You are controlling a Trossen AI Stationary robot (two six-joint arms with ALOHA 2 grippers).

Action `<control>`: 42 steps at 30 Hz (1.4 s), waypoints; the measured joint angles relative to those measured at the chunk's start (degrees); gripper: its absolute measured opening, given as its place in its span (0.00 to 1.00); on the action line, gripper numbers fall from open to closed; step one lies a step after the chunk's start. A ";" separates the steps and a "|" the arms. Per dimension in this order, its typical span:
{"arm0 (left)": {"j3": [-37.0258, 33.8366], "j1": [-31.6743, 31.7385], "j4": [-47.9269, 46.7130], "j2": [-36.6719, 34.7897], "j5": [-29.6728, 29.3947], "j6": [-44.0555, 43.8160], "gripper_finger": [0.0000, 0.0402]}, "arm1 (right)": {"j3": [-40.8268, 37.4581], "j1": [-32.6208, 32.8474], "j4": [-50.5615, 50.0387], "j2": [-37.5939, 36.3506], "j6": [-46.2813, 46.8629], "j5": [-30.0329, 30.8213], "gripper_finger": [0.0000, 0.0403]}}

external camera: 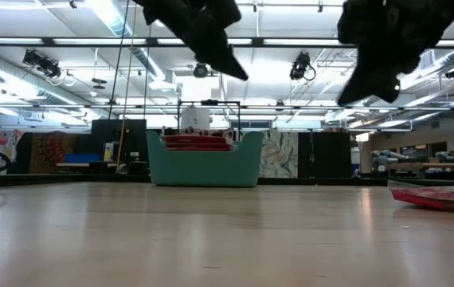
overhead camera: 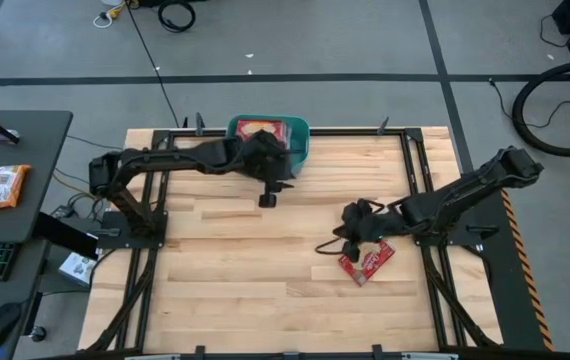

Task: Sort popcorn bags into baskets
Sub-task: Put the popcorn bag into the green bin

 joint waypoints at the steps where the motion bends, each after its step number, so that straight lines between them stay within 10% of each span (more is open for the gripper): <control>1: 0.02 -0.06 0.97 0.00 0.88 0.71 0.29 | 1.94 0.22 -4.77 1.18 2.13 -0.22 0.02; 18: -18.98 0.09 23.93 -1.70 4.74 -0.72 0.29 | 13.29 2.44 -33.62 18.79 21.77 -27.58 0.02; 29: -34.63 -0.53 34.93 -15.31 4.09 -4.98 0.29 | 13.27 -1.20 -25.38 26.96 20.38 -26.04 0.02; 42: -43.17 -1.17 32.35 -24.81 -0.08 -10.86 0.29 | 26.30 -12.75 -5.88 33.26 -7.43 -16.98 0.02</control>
